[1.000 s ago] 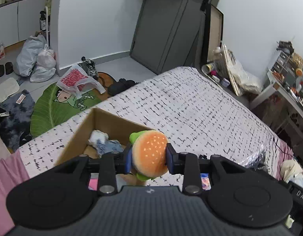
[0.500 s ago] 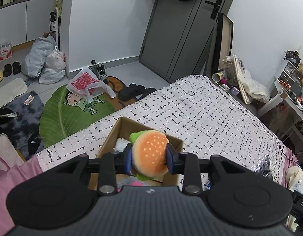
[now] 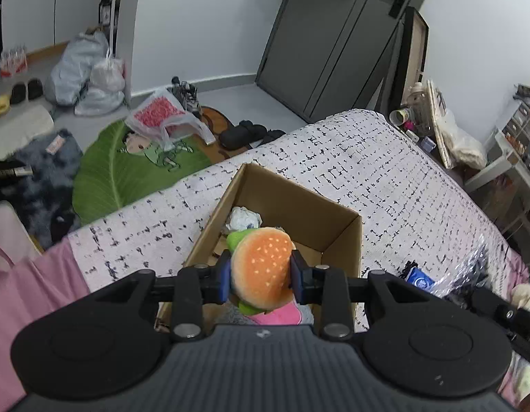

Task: Organize soft objects
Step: 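Carry the burger plush in the left tool over the box while the right tool carries the bag, then open the left gripper over the box while the right gripper releases the black bag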

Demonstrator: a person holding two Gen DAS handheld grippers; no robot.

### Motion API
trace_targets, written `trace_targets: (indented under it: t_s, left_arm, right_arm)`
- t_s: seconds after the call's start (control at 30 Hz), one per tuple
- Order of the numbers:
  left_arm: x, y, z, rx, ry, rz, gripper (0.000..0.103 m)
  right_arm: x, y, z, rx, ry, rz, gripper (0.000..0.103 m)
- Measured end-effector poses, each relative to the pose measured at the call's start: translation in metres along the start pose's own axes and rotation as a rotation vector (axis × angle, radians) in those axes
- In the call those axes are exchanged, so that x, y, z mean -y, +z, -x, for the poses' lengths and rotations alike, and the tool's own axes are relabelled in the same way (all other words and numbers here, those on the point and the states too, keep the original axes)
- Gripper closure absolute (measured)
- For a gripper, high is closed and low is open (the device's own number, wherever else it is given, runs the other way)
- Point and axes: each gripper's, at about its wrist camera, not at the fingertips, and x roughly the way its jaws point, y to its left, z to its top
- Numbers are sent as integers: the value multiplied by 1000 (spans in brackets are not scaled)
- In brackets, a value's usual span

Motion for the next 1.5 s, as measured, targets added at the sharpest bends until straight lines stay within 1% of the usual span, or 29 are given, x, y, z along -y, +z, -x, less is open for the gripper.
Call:
trace_targets:
  t_s: [0.07,0.13,0.27,0.4,0.5,0.73,0.8,0.83,0.87,0.9,0.93,1.1,1.27,1.37,1.43,1.5]
  left_arm:
    - [-4,1,-3,9,5,13,70]
    - [-5,1,-8,0,4,24,70]
    - [-2,-3,-16,-1,13,4,68]
    - [-14,0,-25,-35,15,79,67]
    - [-22,1,-28,-45,19,121,65]
    - [-25,0,-32,-51,14,111,60]
    - [-27,0,-33,-51,12,122,60]
    - [-29,1,-33,-51,9,127,59]
    - [-30,0,-33,-52,7,131,59]
    - [-31,0,-33,-54,-2,134,59]
    - [-31,0,-33,-56,-5,133,58]
    - [-28,-1,-30,-50,-3,116,54]
    - [-22,-2,-22,-22,-7,94,51]
    - [-18,-2,-18,-9,-6,71,51]
    - [-14,-3,-16,-2,0,53,51]
    - [-12,-2,-15,0,7,39,51]
  right_arm:
    - [-3,-2,-4,-8,4,6,75]
    - [-6,-3,-10,-15,8,14,75]
    - [-13,-6,-22,-38,16,24,75]
    - [-20,-10,-36,-53,24,39,75]
    - [-26,-12,-45,-59,37,51,75]
    - [-33,-14,-64,-58,48,55,74]
    - [-34,-16,-68,-60,36,49,70]
    - [-34,-17,-70,-60,29,42,66]
    - [-34,-18,-71,-63,21,34,60]
    - [-33,-18,-71,-63,9,27,51]
    - [-33,-18,-71,-60,1,25,46]
    - [-34,-17,-62,-50,-13,19,39]
    - [-33,-14,-55,-47,-30,10,35]
    - [-30,-11,-50,-40,-48,1,30]
    - [-29,-8,-44,-33,-63,5,25]
    - [-27,-5,-39,-34,-71,11,22]
